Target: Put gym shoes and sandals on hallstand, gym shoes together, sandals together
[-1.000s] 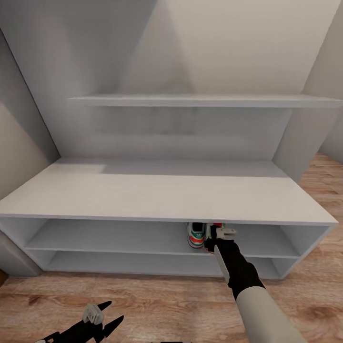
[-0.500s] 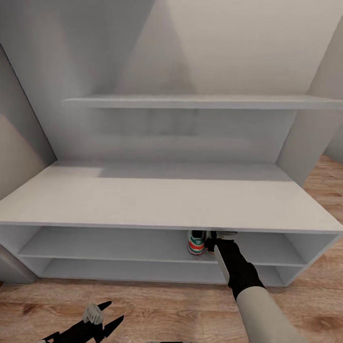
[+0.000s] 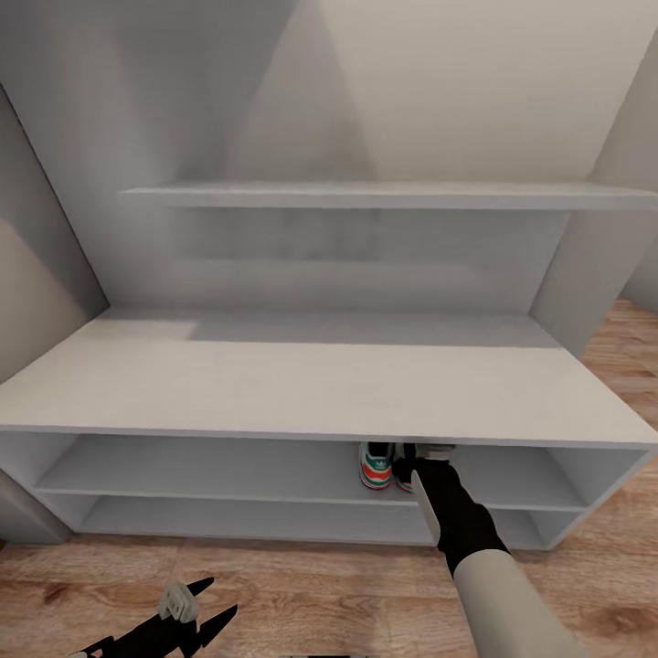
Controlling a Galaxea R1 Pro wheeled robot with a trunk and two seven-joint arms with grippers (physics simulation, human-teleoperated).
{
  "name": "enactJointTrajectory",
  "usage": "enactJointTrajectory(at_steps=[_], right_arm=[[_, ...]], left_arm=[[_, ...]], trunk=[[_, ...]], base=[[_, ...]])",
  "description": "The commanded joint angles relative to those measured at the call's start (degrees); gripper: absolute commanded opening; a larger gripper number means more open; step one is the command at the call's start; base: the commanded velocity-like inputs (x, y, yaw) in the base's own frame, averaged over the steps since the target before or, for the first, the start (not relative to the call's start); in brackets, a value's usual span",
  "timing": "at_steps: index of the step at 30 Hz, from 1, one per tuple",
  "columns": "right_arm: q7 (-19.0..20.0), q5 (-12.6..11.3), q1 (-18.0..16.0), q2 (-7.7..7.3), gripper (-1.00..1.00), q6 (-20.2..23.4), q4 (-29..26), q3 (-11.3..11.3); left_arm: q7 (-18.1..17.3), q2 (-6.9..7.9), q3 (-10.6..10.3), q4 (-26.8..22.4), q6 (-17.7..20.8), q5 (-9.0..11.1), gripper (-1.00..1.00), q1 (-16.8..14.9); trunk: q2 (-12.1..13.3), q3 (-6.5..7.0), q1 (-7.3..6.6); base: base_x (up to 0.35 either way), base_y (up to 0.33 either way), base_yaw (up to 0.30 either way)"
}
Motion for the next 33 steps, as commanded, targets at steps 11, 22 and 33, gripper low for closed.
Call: enactJointTrajectory(at_steps=[11, 22, 33], right_arm=[[0.18, 0.53, -0.03, 0.06, 1.00, 0.35, 0.03, -0.22], [0.18, 0.53, -0.02, 0.06, 1.00, 0.35, 0.05, -0.25], [0.24, 0.55, 0.25, -0.39, 1.00, -1.64, 5.29, -0.35]], left_arm=[[-0.25, -0.03, 0.48, -0.01, -0.25, -0.51, 1.00, -0.05], [-0.22, 0.03, 0.56, -0.03, -0.23, -0.51, 1.00, -0.05], [4.01, -0.05, 0.64, -0.03, -0.25, -0.51, 1.00, -0.05]], trunk=[[-0.02, -0.05, -0.01], [-0.02, -0.05, -0.01], [-0.02, -0.05, -0.01]], base=[[-0.144, 0.000, 0.000], [-0.332, 0.000, 0.000], [-0.337, 0.000, 0.000]])
